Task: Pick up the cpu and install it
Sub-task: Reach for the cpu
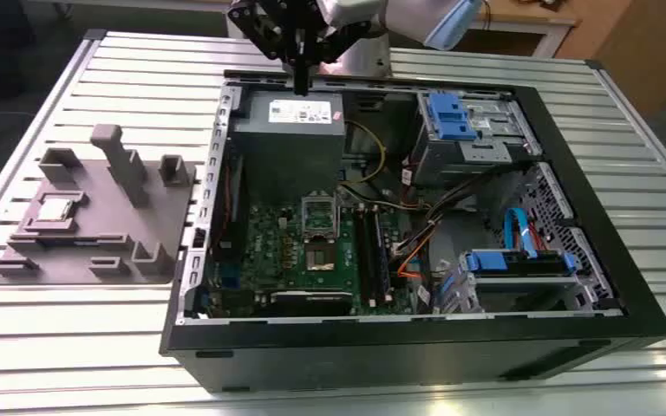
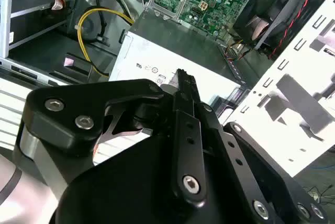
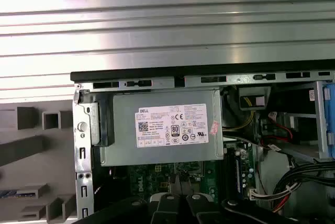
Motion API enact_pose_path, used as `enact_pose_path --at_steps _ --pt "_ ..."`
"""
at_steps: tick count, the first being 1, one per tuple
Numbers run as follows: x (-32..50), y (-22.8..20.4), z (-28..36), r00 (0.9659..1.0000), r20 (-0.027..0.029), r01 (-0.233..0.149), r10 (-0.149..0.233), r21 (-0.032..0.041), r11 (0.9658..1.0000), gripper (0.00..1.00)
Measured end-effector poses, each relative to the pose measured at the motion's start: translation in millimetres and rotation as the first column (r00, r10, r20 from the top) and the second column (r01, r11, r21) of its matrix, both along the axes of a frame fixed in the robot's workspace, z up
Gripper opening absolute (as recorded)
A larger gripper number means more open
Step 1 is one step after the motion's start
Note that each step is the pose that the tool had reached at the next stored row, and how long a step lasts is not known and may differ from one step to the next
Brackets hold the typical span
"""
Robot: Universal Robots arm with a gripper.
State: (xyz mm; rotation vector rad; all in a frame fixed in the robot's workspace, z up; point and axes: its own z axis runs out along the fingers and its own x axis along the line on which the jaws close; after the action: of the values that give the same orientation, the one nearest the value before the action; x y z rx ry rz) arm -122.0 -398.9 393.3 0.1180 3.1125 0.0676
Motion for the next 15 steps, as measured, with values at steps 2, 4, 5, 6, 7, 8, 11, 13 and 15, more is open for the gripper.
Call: enact_pose_path --at_steps 2,4,5,6,7,8,11,13,15 --pt "-2.2 0.0 -1.4 1.0 0.0 0.0 0.0 0.0 1.0 0.1" --pt "-5.1 0.0 -4.6 1.0 0.0 0.0 0.0 0.0 1.0 0.1" --pt "-5.2 0.0 -4.6 1.0 0.0 0.0 0.0 0.0 1.0 0.1" --pt "-5.4 0.0 -4.6 1.0 0.0 0.0 0.0 0.0 1.0 0.1" --pt "-5.5 0.0 -4.6 1.0 0.0 0.0 0.0 0.0 1.0 0.1" --pt "-9.6 0.0 -6.6 1.0 0.0 0.0 0.0 0.0 1.0 0.1" --pt "-17.2 0.0 -11.2 1.0 -0.0001 0.0 0.0 -0.0001 1.0 0.1" --pt "-17.5 0.0 -11.4 1.0 -0.0001 0.0 0.0 -0.0001 1.0 0.1" --pt "-17.8 0.0 -11.5 1.0 -0.0001 0.0 0.0 0.0 1.0 0.1"
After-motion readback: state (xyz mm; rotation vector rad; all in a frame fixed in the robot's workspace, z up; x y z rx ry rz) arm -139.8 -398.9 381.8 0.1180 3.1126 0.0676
